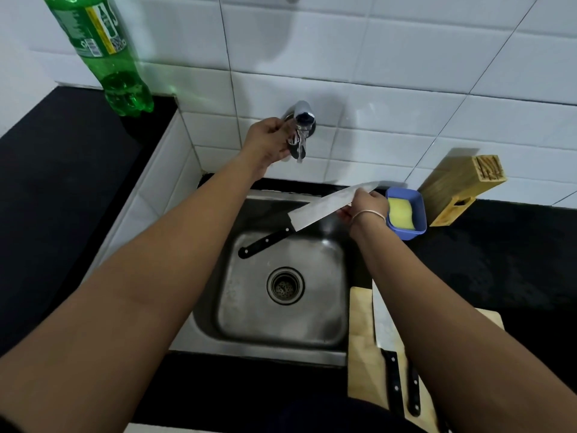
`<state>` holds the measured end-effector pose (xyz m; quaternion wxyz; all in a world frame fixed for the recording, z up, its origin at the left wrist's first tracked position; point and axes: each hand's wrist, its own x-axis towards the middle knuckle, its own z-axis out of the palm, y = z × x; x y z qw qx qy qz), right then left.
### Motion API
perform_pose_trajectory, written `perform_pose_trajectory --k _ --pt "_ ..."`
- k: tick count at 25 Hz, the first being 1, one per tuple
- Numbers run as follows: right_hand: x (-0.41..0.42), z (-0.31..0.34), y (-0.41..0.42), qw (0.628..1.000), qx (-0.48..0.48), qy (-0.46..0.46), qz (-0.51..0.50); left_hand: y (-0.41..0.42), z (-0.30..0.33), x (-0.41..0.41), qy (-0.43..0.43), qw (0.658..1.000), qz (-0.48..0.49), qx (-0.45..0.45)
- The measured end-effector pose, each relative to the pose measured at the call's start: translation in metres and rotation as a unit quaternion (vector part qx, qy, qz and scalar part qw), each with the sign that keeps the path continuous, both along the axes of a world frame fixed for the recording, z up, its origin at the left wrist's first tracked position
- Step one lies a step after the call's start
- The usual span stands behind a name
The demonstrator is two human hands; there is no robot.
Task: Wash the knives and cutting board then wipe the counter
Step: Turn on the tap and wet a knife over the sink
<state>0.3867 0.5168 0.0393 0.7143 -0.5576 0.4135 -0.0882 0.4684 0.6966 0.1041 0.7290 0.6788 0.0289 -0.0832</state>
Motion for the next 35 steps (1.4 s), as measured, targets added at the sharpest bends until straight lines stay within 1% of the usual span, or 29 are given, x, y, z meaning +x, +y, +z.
perform_pose_trajectory --k 5,7,11,14,17,19,21,24,27,33,35 --pt "-0.005 0.001 -0.005 0.998 0.032 -0.003 -0.054 0.004 -0.007 0.007 0.013 1.000 0.006 -0.025" --pt "-0.004 0.001 -0.004 0.999 0.011 -0.002 -0.051 0.000 -0.010 0.011 -0.003 1.000 0.027 0.009" --pt "-0.004 0.001 0.002 0.999 -0.023 0.000 -0.040 -0.008 -0.017 0.018 -0.049 0.989 0.084 0.109" --pt "-0.004 0.002 0.004 0.998 -0.034 0.000 -0.049 -0.010 -0.020 0.020 -0.056 0.988 0.077 0.120" --pt "-0.005 0.004 0.003 0.998 -0.037 0.000 -0.053 -0.013 -0.019 0.019 -0.096 0.976 0.079 0.177" --pt "-0.007 0.004 0.001 0.998 -0.038 0.003 -0.057 -0.013 -0.019 0.019 -0.108 0.969 0.083 0.205" --pt "-0.008 0.004 -0.001 0.998 -0.032 0.001 -0.061 -0.012 -0.020 0.020 -0.100 0.972 0.081 0.196" --pt "-0.010 0.004 -0.003 0.997 -0.036 0.007 -0.067 -0.010 -0.019 0.019 -0.073 0.987 0.060 0.126" --pt "-0.013 0.004 -0.002 0.996 -0.034 0.011 -0.080 -0.008 -0.017 0.017 -0.047 0.994 0.059 0.081" --pt "-0.017 0.006 -0.007 0.994 -0.016 -0.013 -0.110 -0.008 -0.015 0.014 -0.016 0.998 0.049 0.043" --pt "-0.016 0.008 -0.009 0.991 0.005 -0.030 -0.127 -0.006 -0.012 0.008 -0.031 0.996 0.055 0.066"
